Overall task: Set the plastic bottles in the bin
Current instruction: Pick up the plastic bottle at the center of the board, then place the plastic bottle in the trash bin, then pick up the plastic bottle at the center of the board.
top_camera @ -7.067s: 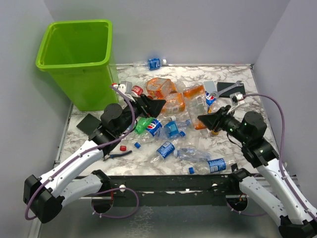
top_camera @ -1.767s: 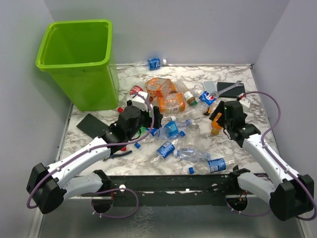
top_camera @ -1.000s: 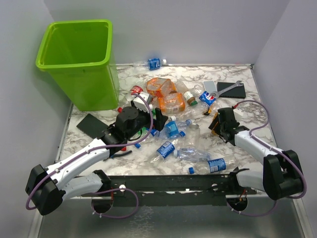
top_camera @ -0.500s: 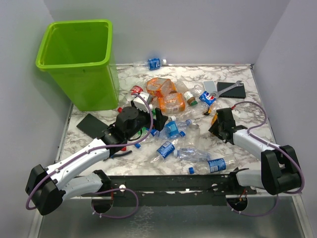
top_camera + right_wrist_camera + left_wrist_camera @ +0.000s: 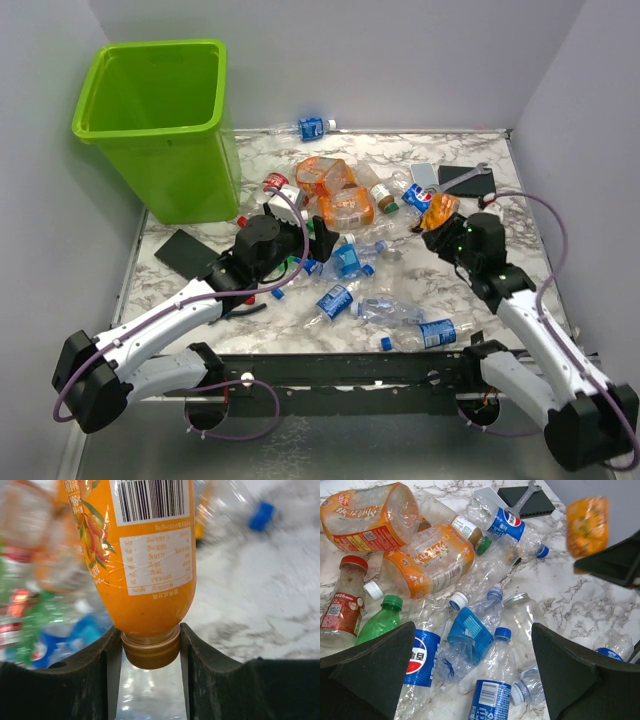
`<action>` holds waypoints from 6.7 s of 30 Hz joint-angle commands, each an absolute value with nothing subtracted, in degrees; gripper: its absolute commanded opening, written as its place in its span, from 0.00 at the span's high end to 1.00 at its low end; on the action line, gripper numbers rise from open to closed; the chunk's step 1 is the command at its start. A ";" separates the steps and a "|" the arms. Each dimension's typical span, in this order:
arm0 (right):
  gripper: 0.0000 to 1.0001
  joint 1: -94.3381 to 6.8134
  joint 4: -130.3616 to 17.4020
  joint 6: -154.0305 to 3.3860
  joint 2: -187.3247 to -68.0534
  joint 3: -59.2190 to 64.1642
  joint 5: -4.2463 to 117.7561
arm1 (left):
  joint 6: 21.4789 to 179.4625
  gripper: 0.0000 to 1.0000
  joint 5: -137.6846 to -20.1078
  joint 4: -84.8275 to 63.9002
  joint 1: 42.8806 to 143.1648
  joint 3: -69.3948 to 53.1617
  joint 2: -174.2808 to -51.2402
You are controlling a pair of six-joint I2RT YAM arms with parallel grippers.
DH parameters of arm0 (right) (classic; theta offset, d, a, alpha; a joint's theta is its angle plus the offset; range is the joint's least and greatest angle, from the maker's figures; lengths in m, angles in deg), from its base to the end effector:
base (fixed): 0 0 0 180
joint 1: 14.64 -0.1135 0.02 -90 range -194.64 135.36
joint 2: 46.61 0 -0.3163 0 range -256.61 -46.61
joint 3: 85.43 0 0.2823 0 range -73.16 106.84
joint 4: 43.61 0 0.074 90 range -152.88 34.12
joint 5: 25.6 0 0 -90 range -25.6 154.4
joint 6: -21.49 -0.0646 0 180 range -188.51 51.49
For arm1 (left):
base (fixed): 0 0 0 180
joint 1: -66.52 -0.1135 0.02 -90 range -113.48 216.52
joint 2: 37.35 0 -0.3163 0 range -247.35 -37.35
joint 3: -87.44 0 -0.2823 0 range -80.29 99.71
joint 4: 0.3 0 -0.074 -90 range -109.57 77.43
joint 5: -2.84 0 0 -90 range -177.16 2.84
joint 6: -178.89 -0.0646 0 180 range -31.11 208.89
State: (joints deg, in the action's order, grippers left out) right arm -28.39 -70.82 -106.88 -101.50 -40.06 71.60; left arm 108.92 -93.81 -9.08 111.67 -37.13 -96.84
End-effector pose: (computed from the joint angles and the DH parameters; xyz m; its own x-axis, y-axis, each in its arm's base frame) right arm 0.2226 0.0461 0.2430 -0.5413 0.5016 -0.6749 0.2522 0.8625 0.4387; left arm 0.1998 -0.1902 0.3353 -0.3612 -0.1193 -0.9248 0.5331 0.7873 -0.3098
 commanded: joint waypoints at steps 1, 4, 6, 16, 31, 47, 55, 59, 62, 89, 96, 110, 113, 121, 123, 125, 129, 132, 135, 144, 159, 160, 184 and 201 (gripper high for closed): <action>0.99 -28.48 -72.21 -97.28 -90.57 -33.51 57.38 | 112.84 0.01 -95.73 -4.12 112.12 -38.32 -96.64; 0.99 -28.60 -67.39 -95.30 -87.42 -31.99 36.05 | 116.71 0.01 -92.79 0.71 112.11 -37.13 -95.24; 0.99 -29.11 -61.40 -98.04 -86.85 -33.15 25.76 | 119.40 0.01 -89.42 5.03 112.14 -35.85 -94.73; 0.99 -36.98 -37.35 -104.76 -87.26 -37.73 12.90 | 128.39 0.01 -70.30 17.21 112.21 -25.54 -102.46; 0.99 -40.78 -30.80 -106.80 -88.51 -39.26 20.75 | 129.01 0.01 -64.35 24.21 115.19 -28.05 -102.96; 0.99 -46.09 -38.80 -102.10 -91.46 -35.28 23.13 | 126.38 0.41 -65.46 24.45 115.96 -29.67 -103.29; 0.41 -46.27 -44.20 -101.20 -92.04 -32.51 26.06 | 126.68 0.63 -65.71 24.35 115.95 -29.69 -103.12; 0.01 -46.23 -56.61 -98.55 -91.35 -26.78 33.09 | 122.37 0.64 -71.21 19.75 115.93 -28.39 -99.91; 0.00 -46.28 -63.94 -96.70 -89.60 -23.04 35.52 | 115.05 0.66 -79.99 10.26 115.89 -23.80 -97.32; 0.00 -46.28 -65.18 -114.60 -64.05 -50.46 51.67 | 98.54 0.72 -120.75 -3.59 75.13 18.75 -119.76; 0.00 -46.28 -72.27 -111.83 -65.09 -49.26 51.08 | 103.99 0.72 -121.16 -7.92 72.68 24.63 -127.31; 0.00 -46.23 -76.24 -103.71 -66.82 -44.27 56.54 | 104.28 0.07 -120.40 -15.18 73.39 29.83 -130.05; 0.00 -46.28 -76.81 -102.63 -67.01 -42.84 58.75 | 101.86 0.01 -120.34 -16.05 76.48 32.05 -129.28; 0.01 -46.28 -83.55 -100.35 -73.61 -35.50 74.71 | 95.50 0.01 -114.24 -18.25 96.62 23.98 -120.28; 0.02 -46.28 -86.68 -101.73 -76.56 -33.68 80.14 | 96.30 0.01 -109.01 -20.21 100.48 19.25 -117.88; 0.02 -46.27 -87.69 -102.98 -78.48 -32.93 83.35 | 96.81 0.01 -104.68 -21.64 103.62 13.07 -115.53; 0.02 -46.25 -87.63 -105.41 -80.83 -33.65 86.15 | 98.32 0.01 -95.65 -22.75 107.38 -1.43 -111.06; 0.03 -46.19 -86.83 -107.31 -82.94 -34.58 86.51 | 99.87 0.01 -92.80 -22.68 108.12 -11.17 -108.13; 0.03 -46.18 -87.14 -109.65 -84.75 -35.23 84.87 | 101.79 0.01 -91.95 -22.48 108.16 -18.69 -105.63; 0.03 -44.45 -85.01 -115.49 -87.10 -38.86 89.30 | 105.84 0.01 -90.10 -12.87 108.14 -34.17 -100.14; 0.06 -18.94 -43.87 -101.99 -122.88 -33.06 73.92 | 109.92 0.01 -101.32 -6.93 108.18 -43.14 -90.53; 0.06 -18.82 -43.26 -101.58 -125.63 -31.78 73.33 | 110.04 0.01 -100.84 -6.97 108.19 -43.08 -90.68; 0.13 -17.79 -43.90 -105.34 -139.62 -26.24 52.72 | 109.55 0.01 -100.12 -7.36 108.29 -42.56 -91.52; 0.14 -20.17 -52.81 -104.70 -134.24 -29.80 60.65 | 109.72 0.01 -99.09 -7.33 108.29 -42.29 -93.11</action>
